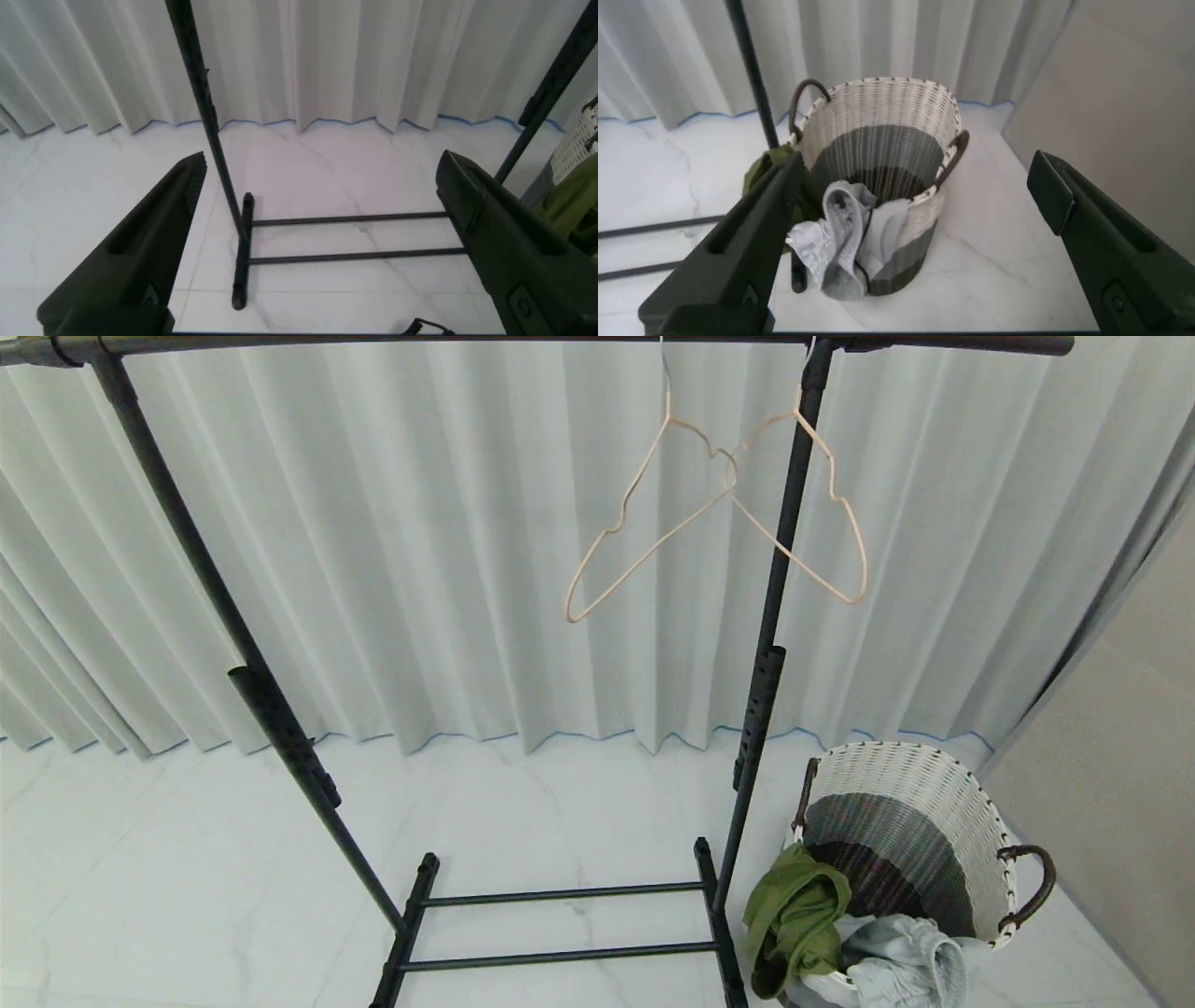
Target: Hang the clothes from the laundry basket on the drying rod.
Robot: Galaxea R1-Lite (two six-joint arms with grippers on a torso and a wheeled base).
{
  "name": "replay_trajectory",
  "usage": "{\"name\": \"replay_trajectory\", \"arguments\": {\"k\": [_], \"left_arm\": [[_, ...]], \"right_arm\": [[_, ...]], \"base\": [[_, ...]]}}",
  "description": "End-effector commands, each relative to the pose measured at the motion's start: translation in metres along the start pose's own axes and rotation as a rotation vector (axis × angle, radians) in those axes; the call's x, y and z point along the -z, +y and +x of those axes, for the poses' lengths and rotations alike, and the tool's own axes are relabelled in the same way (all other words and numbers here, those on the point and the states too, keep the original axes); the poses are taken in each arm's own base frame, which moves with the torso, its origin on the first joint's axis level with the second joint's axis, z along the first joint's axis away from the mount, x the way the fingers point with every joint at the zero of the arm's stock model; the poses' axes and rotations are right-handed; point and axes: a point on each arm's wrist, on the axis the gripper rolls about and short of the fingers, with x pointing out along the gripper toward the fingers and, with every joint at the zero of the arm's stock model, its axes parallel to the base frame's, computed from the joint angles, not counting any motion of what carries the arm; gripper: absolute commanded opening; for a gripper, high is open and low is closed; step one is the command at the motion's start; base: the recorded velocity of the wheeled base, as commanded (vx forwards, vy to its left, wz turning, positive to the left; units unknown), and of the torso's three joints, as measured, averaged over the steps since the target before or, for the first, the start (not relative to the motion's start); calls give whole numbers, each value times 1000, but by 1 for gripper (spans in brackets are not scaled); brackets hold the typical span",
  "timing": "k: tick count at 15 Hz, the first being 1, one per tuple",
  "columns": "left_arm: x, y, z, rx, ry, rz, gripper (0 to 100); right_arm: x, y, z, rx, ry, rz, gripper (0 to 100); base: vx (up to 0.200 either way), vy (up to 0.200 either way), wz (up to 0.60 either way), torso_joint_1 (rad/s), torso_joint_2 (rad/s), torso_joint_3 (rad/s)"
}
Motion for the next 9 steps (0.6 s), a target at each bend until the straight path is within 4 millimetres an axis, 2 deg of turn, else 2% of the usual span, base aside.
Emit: {"name": "replay_trajectory", "arguments": {"k": [1, 5, 9], "left_arm": [[0, 0, 0, 0, 1, 0, 100], [0, 0, 0, 0, 1, 0, 100], [0, 0, 0, 0, 1, -2, 100]], "right_arm": [[0, 0, 0, -2, -1, 0, 100], [0, 0, 0, 0, -1, 3, 100], [0, 0, 0, 0, -1, 1, 100]], "base": [[0, 0, 0, 0, 0, 0], [0, 0, 0, -5, 25, 14], [0, 0, 0, -117, 353, 223]]}}
